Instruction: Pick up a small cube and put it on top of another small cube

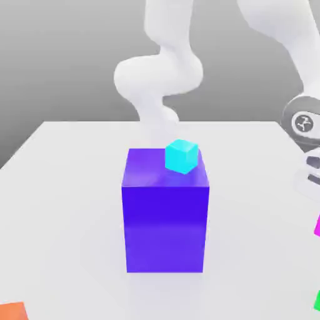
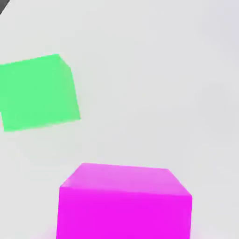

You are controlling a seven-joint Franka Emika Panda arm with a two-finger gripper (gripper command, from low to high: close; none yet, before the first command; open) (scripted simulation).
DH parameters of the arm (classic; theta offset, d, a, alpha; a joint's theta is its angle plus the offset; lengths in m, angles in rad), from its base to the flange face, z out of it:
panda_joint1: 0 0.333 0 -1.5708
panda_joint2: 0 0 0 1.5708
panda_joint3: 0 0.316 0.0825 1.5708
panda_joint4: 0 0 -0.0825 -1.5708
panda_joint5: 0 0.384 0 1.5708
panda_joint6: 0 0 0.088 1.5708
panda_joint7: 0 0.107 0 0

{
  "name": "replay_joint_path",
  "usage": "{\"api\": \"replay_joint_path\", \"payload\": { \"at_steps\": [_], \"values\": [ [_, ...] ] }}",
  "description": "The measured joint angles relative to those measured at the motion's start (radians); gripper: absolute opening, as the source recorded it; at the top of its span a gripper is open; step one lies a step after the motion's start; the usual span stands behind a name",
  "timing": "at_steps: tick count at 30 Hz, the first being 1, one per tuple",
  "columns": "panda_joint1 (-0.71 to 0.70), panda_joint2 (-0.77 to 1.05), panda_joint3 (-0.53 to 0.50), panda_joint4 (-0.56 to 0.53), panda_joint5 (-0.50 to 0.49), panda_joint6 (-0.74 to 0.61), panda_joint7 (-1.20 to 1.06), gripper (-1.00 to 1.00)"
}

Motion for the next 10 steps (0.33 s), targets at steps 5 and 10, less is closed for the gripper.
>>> {"api": "replay_joint_path", "payload": {
  "at_steps": [5,10],
  "values": [
    [-0.012,0.106,-0.058,0.109,0.007,0.003,0.107,-1.0],
    [-0.004,0.166,-0.071,0.117,-0.008,0.055,0.121,1.0]
  ]
}}
